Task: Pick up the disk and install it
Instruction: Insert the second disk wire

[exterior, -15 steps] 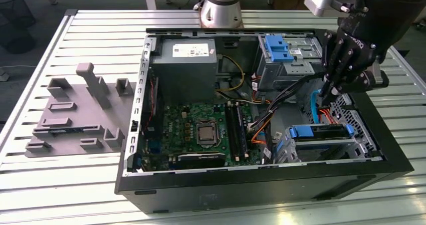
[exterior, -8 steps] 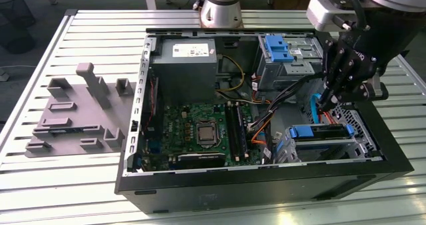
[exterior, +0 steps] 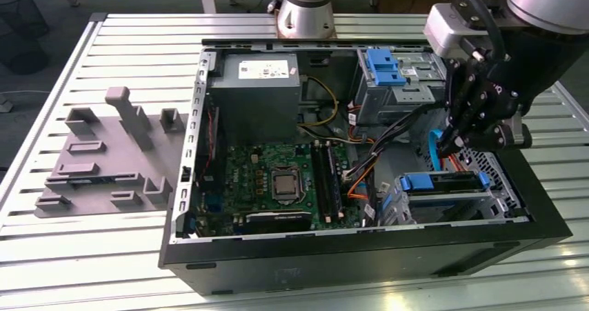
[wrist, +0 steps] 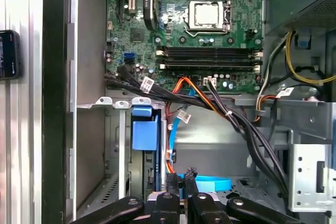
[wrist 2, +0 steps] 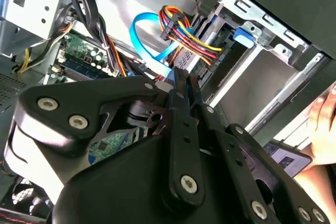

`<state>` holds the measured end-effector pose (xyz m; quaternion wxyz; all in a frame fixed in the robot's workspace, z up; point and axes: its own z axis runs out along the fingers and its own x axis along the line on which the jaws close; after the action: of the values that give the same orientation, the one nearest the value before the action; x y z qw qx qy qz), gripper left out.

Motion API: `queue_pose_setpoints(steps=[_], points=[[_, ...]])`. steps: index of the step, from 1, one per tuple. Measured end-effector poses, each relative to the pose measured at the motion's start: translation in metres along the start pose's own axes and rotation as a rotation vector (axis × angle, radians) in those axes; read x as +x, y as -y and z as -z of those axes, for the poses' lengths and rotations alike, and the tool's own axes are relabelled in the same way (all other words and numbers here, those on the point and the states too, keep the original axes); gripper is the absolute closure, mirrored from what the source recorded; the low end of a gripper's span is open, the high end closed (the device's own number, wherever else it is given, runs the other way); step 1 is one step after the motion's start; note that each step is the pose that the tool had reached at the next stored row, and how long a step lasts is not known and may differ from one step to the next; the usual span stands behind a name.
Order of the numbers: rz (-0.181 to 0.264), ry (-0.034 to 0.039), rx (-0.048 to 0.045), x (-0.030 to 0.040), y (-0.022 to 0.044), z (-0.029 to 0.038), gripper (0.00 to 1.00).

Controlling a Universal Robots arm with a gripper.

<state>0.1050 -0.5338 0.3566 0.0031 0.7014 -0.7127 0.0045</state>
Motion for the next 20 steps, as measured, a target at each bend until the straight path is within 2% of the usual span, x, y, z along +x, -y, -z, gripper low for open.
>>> queue_pose_setpoints(steps=[3, 6, 7, 9, 11, 13, 14, 17, 20], points=[[0.0, 0.0015, 0.0014, 0.0011, 0.0001, -0.0029, 0.84], [0.002, 0.0202, 0.0038, 0.0025, 0.0001, -0.0044, 0.84], [0.002, 0.0217, 0.0058, 0.0029, 0.0, -0.005, 0.84], [0.002, 0.022, 0.016, 0.0031, -0.0007, -0.0057, 0.84], [0.002, 0.0222, 0.0306, 0.0032, -0.002, -0.0065, 0.84], [0.003, 0.0239, 0.037, 0.0036, -0.0029, -0.0076, 0.84], [0.003, 0.0272, 0.0373, 0.004, -0.003, -0.0083, 0.84], [0.002, 0.0437, 0.0373, 0.0059, -0.0031, -0.0098, 0.84], [0.002, 0.0461, 0.0372, 0.0101, -0.0035, -0.011, 0.84]])
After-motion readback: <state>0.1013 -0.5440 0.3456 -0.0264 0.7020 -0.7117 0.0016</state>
